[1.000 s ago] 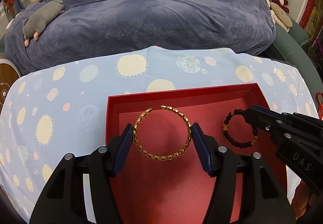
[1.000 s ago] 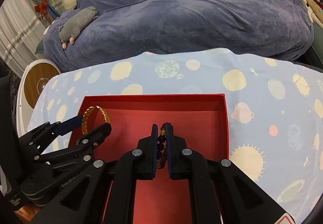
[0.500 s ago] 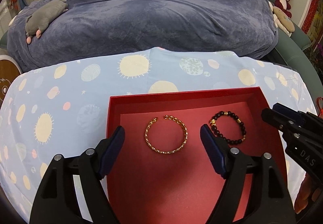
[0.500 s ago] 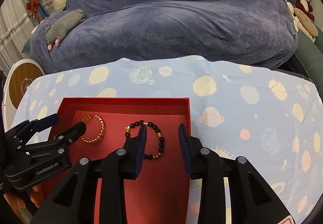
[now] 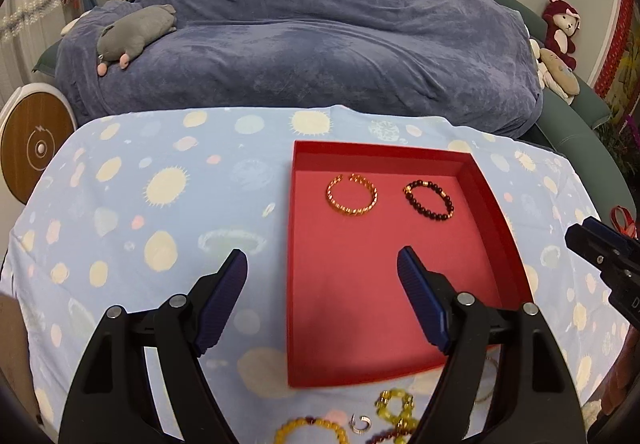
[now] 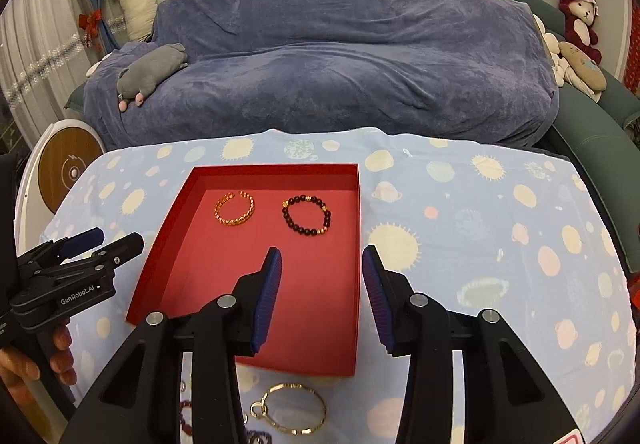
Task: Organize jewelry
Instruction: 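Withdraw both grippers from the red box, then grasp the amber bead bracelet with the left gripper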
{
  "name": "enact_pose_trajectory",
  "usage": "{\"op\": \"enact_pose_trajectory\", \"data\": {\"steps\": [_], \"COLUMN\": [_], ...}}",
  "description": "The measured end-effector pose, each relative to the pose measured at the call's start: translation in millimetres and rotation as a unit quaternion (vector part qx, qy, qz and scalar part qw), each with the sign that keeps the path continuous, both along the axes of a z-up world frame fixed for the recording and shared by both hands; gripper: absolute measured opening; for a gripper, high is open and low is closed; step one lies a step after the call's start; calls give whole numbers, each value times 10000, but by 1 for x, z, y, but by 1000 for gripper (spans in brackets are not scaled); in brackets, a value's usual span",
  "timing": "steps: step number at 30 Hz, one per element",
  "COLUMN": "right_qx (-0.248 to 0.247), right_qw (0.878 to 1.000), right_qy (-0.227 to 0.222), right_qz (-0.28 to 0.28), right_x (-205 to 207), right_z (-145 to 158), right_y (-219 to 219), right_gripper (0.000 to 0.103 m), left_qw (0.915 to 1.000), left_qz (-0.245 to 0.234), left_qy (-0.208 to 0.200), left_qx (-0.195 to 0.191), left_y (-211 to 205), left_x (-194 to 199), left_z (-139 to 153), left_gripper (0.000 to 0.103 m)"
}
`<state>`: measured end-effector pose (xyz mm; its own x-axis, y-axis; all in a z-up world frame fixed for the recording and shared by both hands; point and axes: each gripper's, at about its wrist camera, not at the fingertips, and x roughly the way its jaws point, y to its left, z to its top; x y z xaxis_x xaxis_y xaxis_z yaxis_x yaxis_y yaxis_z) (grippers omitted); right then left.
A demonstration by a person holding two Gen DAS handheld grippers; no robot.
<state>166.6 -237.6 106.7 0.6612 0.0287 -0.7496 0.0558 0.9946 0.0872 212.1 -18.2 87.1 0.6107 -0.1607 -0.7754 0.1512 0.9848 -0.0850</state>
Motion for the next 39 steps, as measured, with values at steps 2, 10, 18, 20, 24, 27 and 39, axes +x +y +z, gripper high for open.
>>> {"op": "enact_pose_trajectory", "data": {"steps": [2, 10, 18, 20, 24, 27, 39], "right_qx": [14, -2, 205, 199, 211, 212, 322], "right_qw": [10000, 9993, 9966, 9963, 9957, 9956, 9956], "right_qy": [25, 361, 775, 812, 884, 901, 849], "right_qz": [9, -40, -166, -178, -175, -131, 215], "right_x": [-22, -102, -150, -155, -161, -164, -156], "right_z": [0, -32, -73, -80, -92, -97, -96], "right_y": [3, 28, 43, 45, 49, 52, 73], "right_gripper": [42, 42, 42, 42, 42, 42, 42], "left_qw": [10000, 9993, 9966, 9963, 9963, 9963, 9975], "left_qz": [60, 72, 336, 364, 414, 444, 285], "left_qy": [-11, 205, 624, 675, 654, 651, 588], "left_qx": [6, 311, 408, 387, 370, 332, 251], "left_y": [10, 28, 41, 44, 46, 47, 40], "left_x": [-22, -96, -134, -139, -142, -138, -123], "left_z": [0, -27, -78, -86, -96, -98, -102], "left_gripper": [74, 77, 77, 77, 76, 72, 46]}}
